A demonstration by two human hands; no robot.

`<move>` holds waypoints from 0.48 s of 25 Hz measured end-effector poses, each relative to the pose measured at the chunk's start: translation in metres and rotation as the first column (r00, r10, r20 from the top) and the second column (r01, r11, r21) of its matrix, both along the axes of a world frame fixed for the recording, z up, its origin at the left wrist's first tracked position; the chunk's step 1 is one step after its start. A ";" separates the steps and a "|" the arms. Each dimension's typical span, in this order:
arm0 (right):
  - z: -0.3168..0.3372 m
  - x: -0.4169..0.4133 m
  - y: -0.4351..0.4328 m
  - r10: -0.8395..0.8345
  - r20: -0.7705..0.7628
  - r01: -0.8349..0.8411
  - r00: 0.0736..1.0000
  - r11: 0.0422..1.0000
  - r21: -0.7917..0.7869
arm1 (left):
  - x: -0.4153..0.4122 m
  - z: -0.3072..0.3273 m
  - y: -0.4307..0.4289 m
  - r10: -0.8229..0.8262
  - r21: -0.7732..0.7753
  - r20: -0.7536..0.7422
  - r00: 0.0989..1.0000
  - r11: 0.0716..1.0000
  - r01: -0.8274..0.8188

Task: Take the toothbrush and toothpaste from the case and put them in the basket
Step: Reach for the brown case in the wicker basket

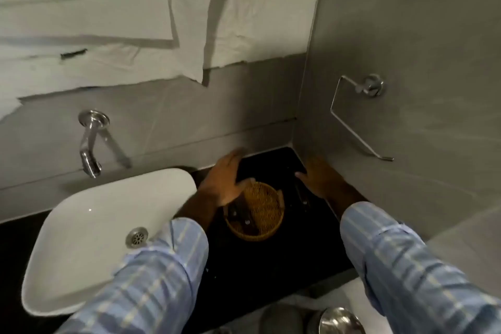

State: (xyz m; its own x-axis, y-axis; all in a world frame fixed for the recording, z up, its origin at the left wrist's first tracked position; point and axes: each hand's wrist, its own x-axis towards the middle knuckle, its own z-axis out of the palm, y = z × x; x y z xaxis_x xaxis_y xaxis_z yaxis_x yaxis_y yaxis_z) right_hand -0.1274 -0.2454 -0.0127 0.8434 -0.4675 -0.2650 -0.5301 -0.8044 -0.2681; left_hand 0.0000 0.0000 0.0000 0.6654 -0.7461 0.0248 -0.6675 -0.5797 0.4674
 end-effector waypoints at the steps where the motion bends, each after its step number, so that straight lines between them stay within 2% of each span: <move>1: -0.019 -0.002 -0.001 -0.027 -0.060 0.025 0.998 0.999 -0.025 | -0.007 -0.021 0.005 0.013 0.038 -0.039 0.999 0.999 -0.012; 4: -0.071 -0.012 -0.010 -0.062 -0.216 0.040 0.974 0.994 -0.105 | -0.040 -0.084 0.028 0.053 0.082 -0.170 0.984 0.996 -0.039; 6: -0.098 -0.012 -0.013 -0.071 -0.294 0.034 0.953 0.991 -0.127 | -0.065 -0.128 0.041 0.066 0.130 -0.135 0.989 0.990 -0.048; 9: -0.128 -0.005 -0.018 -0.103 -0.277 0.082 0.955 0.993 -0.086 | -0.104 -0.176 0.060 0.144 0.248 -0.121 0.982 0.962 -0.111; 12: -0.149 0.006 -0.017 -0.150 -0.250 0.150 0.957 0.988 -0.022 | -0.131 -0.212 0.077 0.146 0.385 -0.099 0.984 0.918 -0.098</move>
State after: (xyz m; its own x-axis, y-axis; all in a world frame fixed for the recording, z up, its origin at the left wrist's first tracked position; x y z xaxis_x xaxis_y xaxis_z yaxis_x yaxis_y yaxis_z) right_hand -0.1212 -0.2620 -0.1613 0.6706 -0.5846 -0.4567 -0.6945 -0.7111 -0.1095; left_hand -0.1306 0.0766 -0.2120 0.7314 -0.5966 -0.3304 -0.5314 -0.8022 0.2722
